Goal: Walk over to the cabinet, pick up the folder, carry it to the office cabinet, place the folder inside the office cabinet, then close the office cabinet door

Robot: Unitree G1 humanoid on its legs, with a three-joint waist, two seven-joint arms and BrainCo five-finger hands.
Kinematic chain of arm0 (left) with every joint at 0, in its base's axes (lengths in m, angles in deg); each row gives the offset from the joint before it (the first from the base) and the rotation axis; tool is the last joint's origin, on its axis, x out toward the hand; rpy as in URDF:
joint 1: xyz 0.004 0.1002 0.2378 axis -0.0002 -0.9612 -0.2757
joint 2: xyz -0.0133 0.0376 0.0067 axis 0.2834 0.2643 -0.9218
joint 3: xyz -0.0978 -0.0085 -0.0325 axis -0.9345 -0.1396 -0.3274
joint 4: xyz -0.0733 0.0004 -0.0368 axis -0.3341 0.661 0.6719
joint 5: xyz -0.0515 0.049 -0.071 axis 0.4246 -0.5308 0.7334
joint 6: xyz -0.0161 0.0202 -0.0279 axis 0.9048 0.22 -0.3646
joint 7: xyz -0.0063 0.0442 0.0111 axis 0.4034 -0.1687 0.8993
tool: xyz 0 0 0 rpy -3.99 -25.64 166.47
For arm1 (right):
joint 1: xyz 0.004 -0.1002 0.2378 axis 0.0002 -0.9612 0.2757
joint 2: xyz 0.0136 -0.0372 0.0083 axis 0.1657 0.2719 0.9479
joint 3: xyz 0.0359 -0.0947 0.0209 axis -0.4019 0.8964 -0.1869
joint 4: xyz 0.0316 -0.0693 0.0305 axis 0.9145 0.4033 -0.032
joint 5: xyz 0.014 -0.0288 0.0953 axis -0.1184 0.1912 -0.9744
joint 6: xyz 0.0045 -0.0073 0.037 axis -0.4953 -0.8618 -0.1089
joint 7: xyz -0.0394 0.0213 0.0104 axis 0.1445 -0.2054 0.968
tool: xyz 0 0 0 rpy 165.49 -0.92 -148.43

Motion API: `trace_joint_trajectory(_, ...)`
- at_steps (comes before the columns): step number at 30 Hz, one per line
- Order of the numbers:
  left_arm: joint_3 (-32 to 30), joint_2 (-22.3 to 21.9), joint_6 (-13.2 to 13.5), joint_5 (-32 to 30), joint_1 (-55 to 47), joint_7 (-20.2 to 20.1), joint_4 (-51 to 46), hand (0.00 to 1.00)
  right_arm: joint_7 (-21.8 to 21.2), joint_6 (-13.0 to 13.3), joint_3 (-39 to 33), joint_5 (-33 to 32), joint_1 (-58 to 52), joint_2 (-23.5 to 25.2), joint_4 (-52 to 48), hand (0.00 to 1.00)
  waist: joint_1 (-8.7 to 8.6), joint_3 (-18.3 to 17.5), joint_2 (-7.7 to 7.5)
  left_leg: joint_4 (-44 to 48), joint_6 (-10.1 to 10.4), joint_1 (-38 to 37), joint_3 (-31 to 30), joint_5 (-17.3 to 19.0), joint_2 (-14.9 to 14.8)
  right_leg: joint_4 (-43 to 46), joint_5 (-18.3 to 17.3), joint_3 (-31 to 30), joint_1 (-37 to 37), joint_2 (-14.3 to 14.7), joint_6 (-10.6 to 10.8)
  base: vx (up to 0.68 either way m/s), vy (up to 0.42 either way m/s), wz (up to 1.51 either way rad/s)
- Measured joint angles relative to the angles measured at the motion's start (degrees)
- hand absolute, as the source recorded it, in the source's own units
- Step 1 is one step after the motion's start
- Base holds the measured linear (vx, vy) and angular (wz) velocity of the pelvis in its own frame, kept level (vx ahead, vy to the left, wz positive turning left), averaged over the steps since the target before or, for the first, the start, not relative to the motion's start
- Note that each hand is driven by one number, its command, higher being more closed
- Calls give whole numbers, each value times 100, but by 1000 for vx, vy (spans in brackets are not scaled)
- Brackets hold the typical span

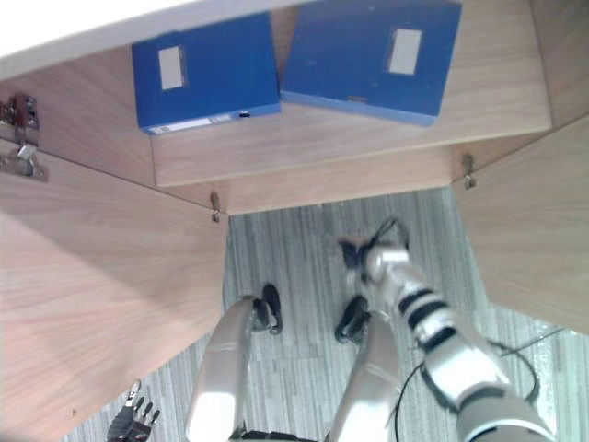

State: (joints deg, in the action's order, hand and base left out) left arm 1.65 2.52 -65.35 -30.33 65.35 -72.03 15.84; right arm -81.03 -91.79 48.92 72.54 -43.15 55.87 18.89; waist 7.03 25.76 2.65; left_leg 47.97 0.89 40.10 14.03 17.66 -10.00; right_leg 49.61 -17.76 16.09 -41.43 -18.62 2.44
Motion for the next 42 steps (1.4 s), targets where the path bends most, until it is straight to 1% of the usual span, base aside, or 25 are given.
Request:
trace_joint_trajectory(2, 1, 5, -2, -1, 6, 1, -9, 0, 26, -13, -25, 74, -145, 190, -2, 0, -34, -5, -20, -228, 33, -297, 37, -69, -1, -205, 61, 51, 278, 46, -2, 49, 2, -7)
trace_joint_trajectory(3, -29, 52, -18, -17, 8, 53, 109, 0, 121, -34, -65, 130, -295, 409, -6, 0, -57, -34, -94, -576, 74, -631, 81, -204, 15, -489, 144, 121, 587, 103, -16, 60, -21, -3)
trace_joint_trajectory(6, -33, 77, -15, -130, -2, 50, 110, 0, 229, -60, -84, 101, -685, 780, -6, 0, -66, -155, -259, -1359, 170, -1182, 81, -569, 62, -1160, 379, 290, 1127, 277, -50, 57, -87, 2)
trace_joint_trajectory(8, -34, 91, -14, -192, 1, 49, 110, 0, 321, -99, -303, -120, -1041, 1136, 20, 0, -82, -276, -363, -1829, 233, -1494, 81, -787, 58, -1605, 531, 399, 1445, 422, -77, 57, -98, 0)
trace_joint_trajectory(10, -41, 76, -12, -269, 2, 56, 134, 0, 711, -97, -772, -632, -1586, 1610, 350, 0, -110, -492, -445, -2313, 312, -1924, 92, -986, 28, -2080, 666, 496, 1877, 603, -92, 62, -78, -3)
trace_joint_trajectory(11, -51, 72, -11, -274, 3, 58, 141, 0, 799, -97, -952, -759, -1732, 1724, 492, 0, -116, -558, -450, -2403, 330, -2028, 92, -1015, 11, -2187, 695, 523, 1993, 653, -98, 75, -67, -3)
trace_joint_trajectory(13, -301, -62, 25, -433, 11, 104, 159, 0, 1223, -99, -1762, -1451, -2296, 2042, 1090, 0, -132, -887, -444, -2641, 399, -2435, 85, -1056, -41, -2527, 760, 594, 2457, 807, -77, 109, -56, -2)
trace_joint_trajectory(14, -328, -103, 44, -493, 12, 131, 170, 0, 1297, -92, -1996, -1619, -2444, 2087, 1220, 0, -137, -973, -446, -2686, 404, -2532, 87, -1057, -44, -2589, 766, 600, 2562, 834, -69, 124, -37, -2)
trace_joint_trajectory(15, -329, -178, 74, -634, 13, 163, 186, 0, 1431, -86, -2516, -1929, -2693, 2159, 1473, 0, -157, -1109, -446, -2695, 410, -2695, 85, -1053, -59, -2714, 780, 619, 2775, 876, -59, 92, -22, -2)
trace_joint_trajectory(16, -328, -223, 79, -659, 13, 177, 190, 0, 1479, -84, -2757, -2038, -2810, 2191, 1583, 0, -169, -1160, -445, -2681, 427, -2773, 77, -1041, -65, -2754, 781, 636, 2881, 890, -58, 70, -2, -2)
trace_joint_trajectory(17, -331, -326, 129, -806, 12, 209, 194, 0, 1542, -85, -3223, -2240, -3031, 2193, 1818, 0, -174, -1229, -433, -2620, 473, -2941, 64, -993, -100, -2865, 790, 643, 3121, 941, -43, 37, 16, -3)
trace_joint_trajectory(20, -433, -618, 169, -1097, -59, 321, 210, 0, 1654, -80, -4391, -2536, -3478, 2228, 2098, 0, -153, -1445, -423, -2160, 533, -3136, -31, -859, -224, -3218, 866, 535, 3588, 1127, -25, -28, 44, -17)
trace_joint_trajectory(22, -406, -802, 170, -1120, -142, 351, 255, 0, 1766, -89, -4900, -2559, -3535, 2223, 2312, 0, -157, -1673, -379, -2139, 540, -3141, -291, -852, -172, -3452, 993, 433, 3679, 1202, 9, -22, 52, -22)
trace_joint_trajectory(23, -378, -840, 170, -1120, -158, 358, 301, 0, 1802, -92, -5032, -2589, -3569, 2227, 2358, 0, -157, -1753, -364, -2211, 537, -3154, -390, -849, -139, -3544, 1053, 412, 3687, 1222, 12, -9, 78, -20)
trace_joint_trajectory(25, -308, -919, 178, -1099, -170, 477, 493, 0, 1948, -92, -5457, -2770, -3672, 2255, 2437, 0, -156, -1933, -317, -2845, 539, -3396, -799, -843, 37, -3866, 1293, 319, 3734, 1268, 32, 12, 99, -21)
trace_joint_trajectory(27, -214, -907, 184, -1123, -180, 544, 650, 0, 2012, -98, -5706, -2786, -3697, 2261, 2517, 0, -160, -2040, -283, -3320, 492, -3591, -984, -878, 199, -4122, 1494, 205, 3752, 1252, 87, 21, 132, -27)
trace_joint_trajectory(29, -61, -865, 193, -1277, -240, 593, 682, 0, 2049, -98, -5894, -2955, -3707, 2291, 2526, 0, -154, -2090, -249, -3520, 411, -3774, -845, -933, 345, -4326, 1681, 56, 3861, 1194, 155, 3, 165, -36)
trace_joint_trajectory(30, -6, -857, 227, -1514, -272, 637, 692, 0, 2064, -97, -5896, -3096, -3719, 2304, 2521, 0, -162, -2137, -213, -3600, 377, -3887, -735, -932, 451, -4309, 1715, -73, 3856, 1099, 196, -2, 194, -39)
trace_joint_trajectory(32, 204, -809, 274, -1933, -258, 699, 738, 0, 2078, -93, -5889, -3256, -3723, 2303, 2452, 0, -191, -2182, -129, -3632, 244, -3951, -695, -873, 626, -4089, 1698, -128, 3780, 896, 214, -25, 241, -23)
trace_joint_trajectory(34, 475, -783, 278, -2355, -201, 755, 753, 0, 2125, -86, -5879, -3340, -3769, 2297, 2183, 0, -256, -2188, 27, -3681, 77, -4071, -682, -874, 789, -3394, 1684, -29, 3539, 587, 210, -42, 245, 2)
trace_joint_trajectory(36, 606, -740, 279, -2575, -205, 791, 760, 0, 2247, -81, -5797, -3338, -3861, 2301, 1972, 0, -302, -2207, 63, -3699, -21, -4175, -661, -886, 886, -2957, 1701, 220, 3438, 358, 170, -40, 154, 10)
trace_joint_trajectory(37, 658, -721, 279, -2637, -203, 806, 761, 0, 2287, -81, -5796, -3336, -3880, 2305, 1940, 0, -312, -2208, 65, -3714, -44, -4234, -662, -892, 897, -2897, 1725, 313, 3440, 291, 135, -41, 204, 10)
trace_joint_trajectory(39, 986, -589, 285, -2791, -208, 850, 776, 0, 2370, -83, -5787, -3336, -3914, 2326, 1884, 0, -325, -2232, 87, -3797, -107, -4299, -711, -936, 901, -2877, 1870, 423, 3447, 268, -55, -4, 140, 7)
trace_joint_trajectory(41, 1321, -453, 292, -2876, -203, 888, 782, 0, 2449, -83, -5788, -3338, -3909, 2344, 1893, 0, -345, -2241, 67, -3782, -111, -4301, -817, -934, 877, -2866, 1899, 424, 3462, 283, -89, 0, 34, 23)
trace_joint_trajectory(42, 1453, -403, 295, -2872, -201, 943, 780, 0, 2508, -84, -5794, -3338, -3888, 2353, 1893, 0, -408, -2230, 62, -3718, -96, -4286, -1016, -845, 835, -2761, 1771, 443, 3491, 273, -38, 6, -41, 49)
